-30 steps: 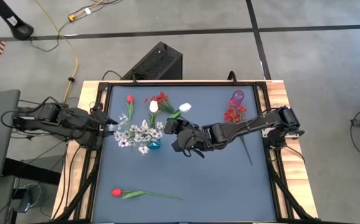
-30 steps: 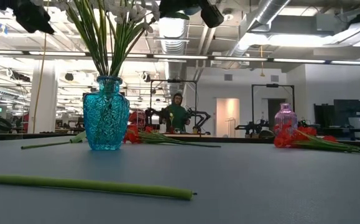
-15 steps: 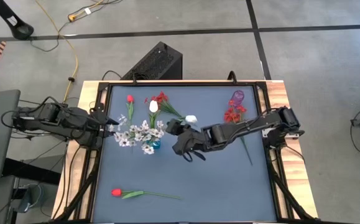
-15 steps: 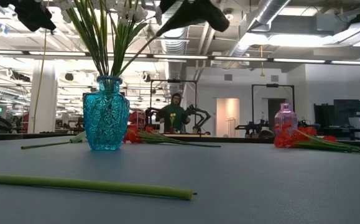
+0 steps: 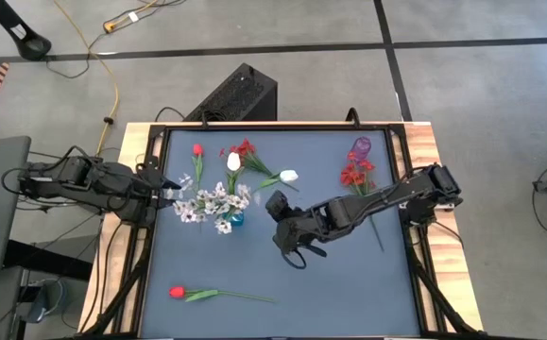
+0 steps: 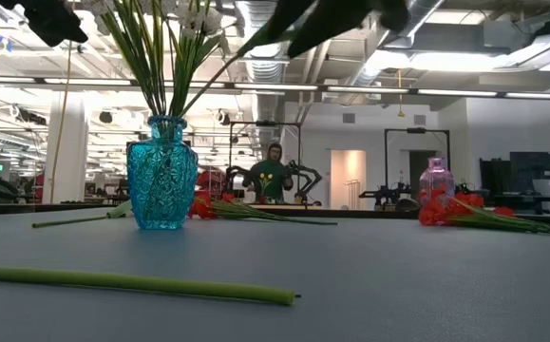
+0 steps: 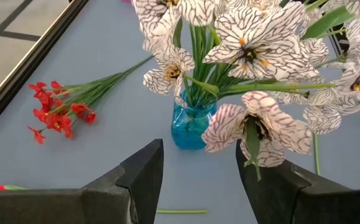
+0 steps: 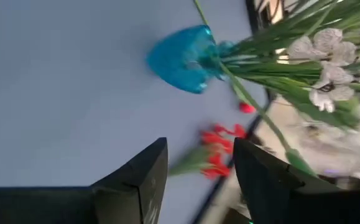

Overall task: Sort flowers into vase by color
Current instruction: Put the white flower into the blue vase

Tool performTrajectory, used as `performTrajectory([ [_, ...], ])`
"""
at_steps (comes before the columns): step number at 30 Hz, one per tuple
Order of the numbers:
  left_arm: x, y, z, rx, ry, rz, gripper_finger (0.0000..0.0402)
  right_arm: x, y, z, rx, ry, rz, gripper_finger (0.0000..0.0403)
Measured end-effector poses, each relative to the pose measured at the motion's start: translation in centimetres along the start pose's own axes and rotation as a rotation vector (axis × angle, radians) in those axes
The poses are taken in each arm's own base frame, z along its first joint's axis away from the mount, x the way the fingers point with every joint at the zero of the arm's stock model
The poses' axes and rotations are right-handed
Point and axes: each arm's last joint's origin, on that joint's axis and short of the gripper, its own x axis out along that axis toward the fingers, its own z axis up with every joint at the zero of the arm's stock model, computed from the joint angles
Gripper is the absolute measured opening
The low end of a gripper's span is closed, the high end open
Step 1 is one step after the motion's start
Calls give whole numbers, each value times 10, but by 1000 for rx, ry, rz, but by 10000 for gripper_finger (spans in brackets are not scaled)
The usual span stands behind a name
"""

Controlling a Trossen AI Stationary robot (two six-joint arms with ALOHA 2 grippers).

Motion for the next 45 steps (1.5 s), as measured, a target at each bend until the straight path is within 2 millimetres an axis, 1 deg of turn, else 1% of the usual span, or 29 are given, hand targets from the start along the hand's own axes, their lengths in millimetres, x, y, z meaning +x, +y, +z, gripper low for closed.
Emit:
performTrajectory([
  [3, 0, 0, 0, -1, -4, -1, 190, -10, 3, -3, 101, -26, 72, 202],
  [5, 0, 0, 0, -1, -3, -1, 190, -17, 4, -8, 175, -22, 127, 198],
  [8, 0, 0, 0, -1, -2, -3, 190, -24, 2, -23, 324, -18, 246, 191],
  [10, 0, 0, 0, -1, -2, -6, 190, -19, 3, -36, 422, -28, 311, 186],
  [12, 0, 0, 0, -1, -1, -6, 190, -9, 8, -48, 481, -60, 347, 181],
  [14, 0, 0, 0, -1, -1, -7, 190, 4, 17, -58, 510, -124, 342, 177],
  [19, 0, -1, 0, -1, 8, -39, 190, 30, 48, -83, 618, -303, 302, 168],
  [21, 0, -1, 0, 0, 12, -50, 190, 37, 63, -92, 667, -347, 265, 165],
  [24, 0, -1, 0, 16, 11, -50, 190, 46, 75, -96, 731, -502, 135, 160],
  [26, 0, -1, 0, 32, 9, -47, 190, 52, 77, -97, 772, -629, 26, 158],
  [28, 0, -1, 0, 41, 4, -30, 190, 62, 77, -97, 805, -721, -71, 158],
  [30, 0, -1, 1, 41, -4, -16, 190, 76, 73, -99, 839, -792, -167, 158],
  [32, 0, -1, 2, 38, -14, -16, 190, 91, 69, -100, 861, -823, -229, 158],
  [35, 0, -1, 2, 32, -18, -19, 190, 117, 66, -104, 892, -806, -257, 158],
  [38, 0, -1, 2, 32, -17, -21, 190, 137, 58, -108, 932, -867, -249, 158],
  [42, 0, -1, 2, 33, -10, -33, 190, 152, 48, -112, 931, -1000, -249, 158],
  [45, 0, -1, 1, 35, -7, -32, 190, 159, 47, -118, 935, -1067, -234, 158],
])
